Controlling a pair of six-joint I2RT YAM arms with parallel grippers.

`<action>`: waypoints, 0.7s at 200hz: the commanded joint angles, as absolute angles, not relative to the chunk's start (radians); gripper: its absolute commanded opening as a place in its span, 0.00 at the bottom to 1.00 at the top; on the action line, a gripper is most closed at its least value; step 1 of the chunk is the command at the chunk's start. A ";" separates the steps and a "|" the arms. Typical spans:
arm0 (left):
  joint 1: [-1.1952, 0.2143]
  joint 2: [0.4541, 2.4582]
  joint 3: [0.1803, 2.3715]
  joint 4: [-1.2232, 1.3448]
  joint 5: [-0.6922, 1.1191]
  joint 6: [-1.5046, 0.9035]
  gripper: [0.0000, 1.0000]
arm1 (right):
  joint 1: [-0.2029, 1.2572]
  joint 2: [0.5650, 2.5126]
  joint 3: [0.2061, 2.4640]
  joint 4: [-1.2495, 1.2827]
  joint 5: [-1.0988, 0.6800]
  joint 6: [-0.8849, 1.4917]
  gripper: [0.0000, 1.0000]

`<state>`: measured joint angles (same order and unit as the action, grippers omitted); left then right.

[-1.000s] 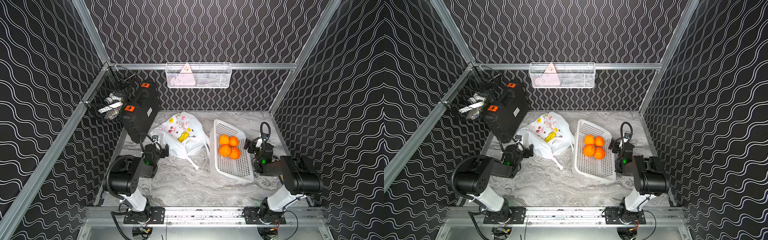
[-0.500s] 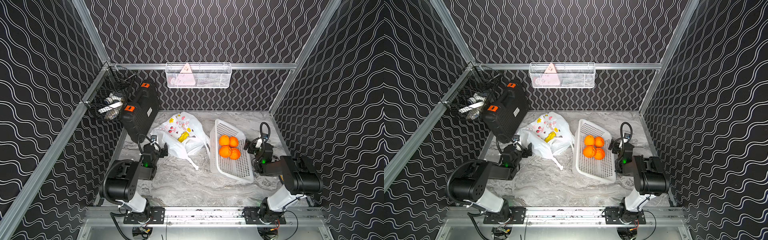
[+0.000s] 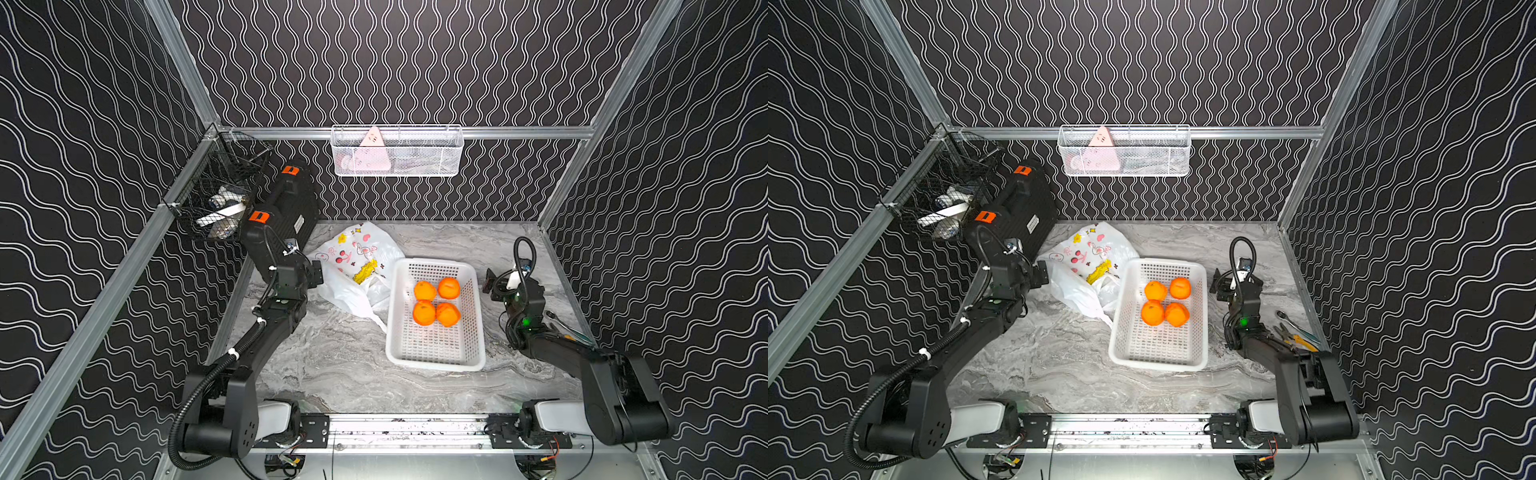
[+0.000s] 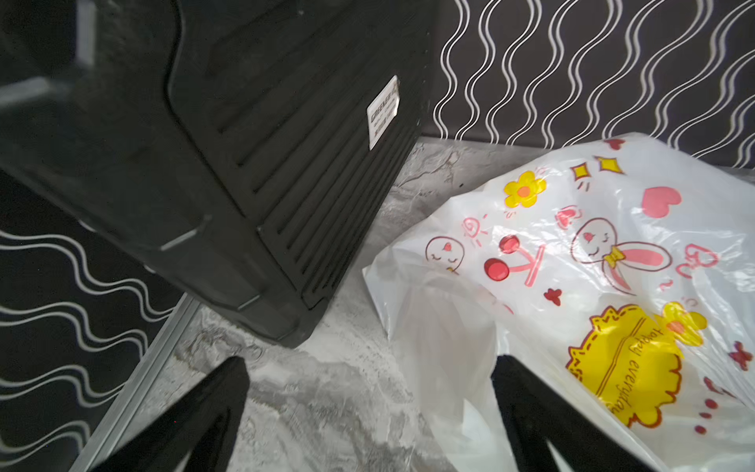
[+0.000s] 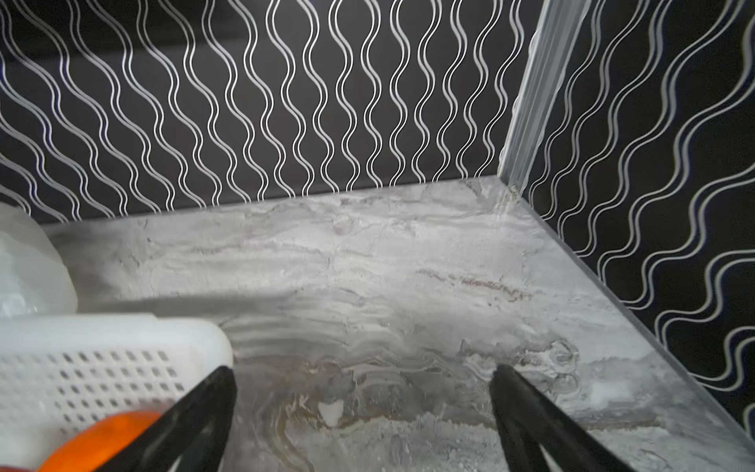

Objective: Place the oranges into plastic bags & tie knots
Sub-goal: Open the plastic bag at the center of the board.

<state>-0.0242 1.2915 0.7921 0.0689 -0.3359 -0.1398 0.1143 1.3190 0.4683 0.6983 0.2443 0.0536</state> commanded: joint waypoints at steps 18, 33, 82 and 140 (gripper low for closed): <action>-0.057 1.291 0.939 -0.338 -0.294 -0.308 0.95 | 0.117 1.274 0.701 0.063 0.311 0.318 1.00; -0.093 1.285 0.990 -0.443 -0.247 -0.329 0.93 | 0.117 1.299 0.831 -0.177 0.257 0.450 1.00; -0.367 1.325 1.098 -0.708 -0.103 -0.265 0.93 | 0.135 1.375 1.059 -0.628 -0.127 0.516 0.87; -0.430 1.589 1.236 -0.619 -0.159 0.011 0.99 | 0.155 1.386 1.110 -0.812 -0.156 0.495 0.88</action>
